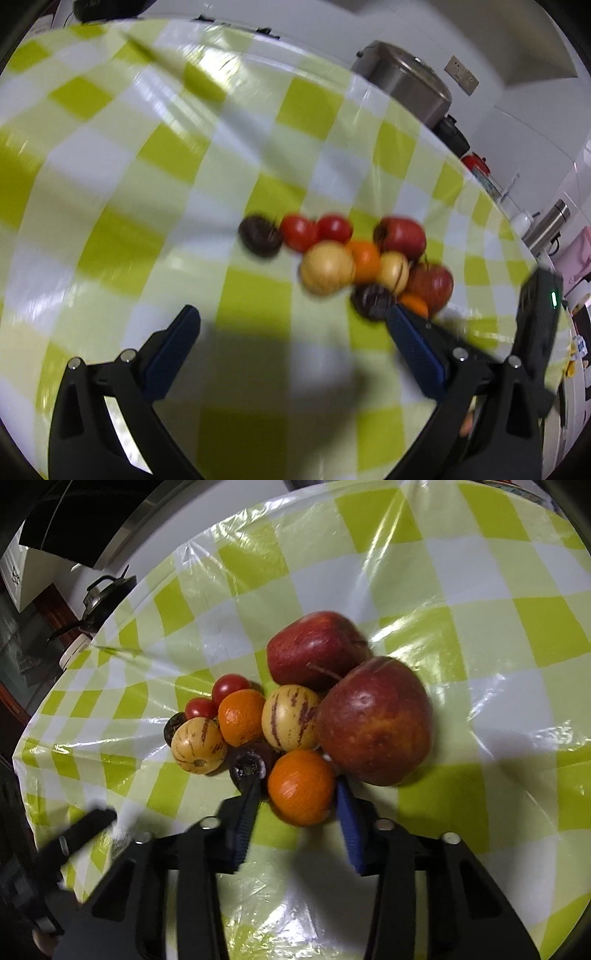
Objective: Organize fruits
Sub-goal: 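Grasp the orange with the right tool while the left tool grasps the striped pepino, then carry the orange and pepino to the white box and release both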
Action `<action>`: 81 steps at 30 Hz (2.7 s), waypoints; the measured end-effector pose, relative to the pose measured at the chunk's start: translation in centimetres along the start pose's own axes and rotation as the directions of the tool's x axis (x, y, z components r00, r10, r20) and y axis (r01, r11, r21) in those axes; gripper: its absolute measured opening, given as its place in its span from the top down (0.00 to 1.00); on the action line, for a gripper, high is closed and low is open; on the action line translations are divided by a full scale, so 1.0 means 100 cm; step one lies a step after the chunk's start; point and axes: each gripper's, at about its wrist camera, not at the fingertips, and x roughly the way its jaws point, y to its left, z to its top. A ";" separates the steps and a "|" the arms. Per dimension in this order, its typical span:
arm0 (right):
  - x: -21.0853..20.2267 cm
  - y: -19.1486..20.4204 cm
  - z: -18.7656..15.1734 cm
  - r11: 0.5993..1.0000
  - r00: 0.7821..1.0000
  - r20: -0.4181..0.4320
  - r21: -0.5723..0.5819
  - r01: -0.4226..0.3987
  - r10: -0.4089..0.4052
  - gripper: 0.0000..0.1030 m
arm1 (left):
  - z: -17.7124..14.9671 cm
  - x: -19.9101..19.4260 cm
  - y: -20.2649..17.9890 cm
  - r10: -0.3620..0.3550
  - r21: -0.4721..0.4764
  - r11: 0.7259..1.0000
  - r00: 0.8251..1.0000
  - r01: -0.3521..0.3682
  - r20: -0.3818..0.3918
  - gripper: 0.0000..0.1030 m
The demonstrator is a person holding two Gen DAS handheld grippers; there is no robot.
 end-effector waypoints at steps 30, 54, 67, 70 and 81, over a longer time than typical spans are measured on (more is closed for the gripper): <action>-0.048 -0.026 -0.038 0.995 0.997 0.022 0.052 -0.080 0.079 0.65 | -0.014 0.027 -0.019 0.033 0.182 0.983 0.998 -0.022 -0.054 0.53; -0.092 0.106 -0.163 0.968 0.974 -0.090 -0.127 -0.218 0.207 0.65 | -0.150 -0.190 0.078 0.023 0.095 0.995 0.998 -0.028 0.055 0.52; -0.104 0.258 -0.254 0.845 0.889 -0.281 -0.306 -0.439 0.361 0.65 | -0.245 -0.370 0.185 0.172 -0.063 0.985 0.967 -0.163 0.187 0.52; -0.107 0.316 -0.293 0.754 0.840 -0.377 -0.391 -0.527 0.391 0.65 | -0.282 -0.418 0.227 0.265 -0.162 0.958 0.948 -0.237 0.176 0.52; -0.032 0.432 -0.445 0.535 0.734 -0.666 -0.575 -0.619 0.134 0.65 | -0.390 -0.424 0.351 0.426 -0.382 0.820 0.900 -0.426 -0.089 0.52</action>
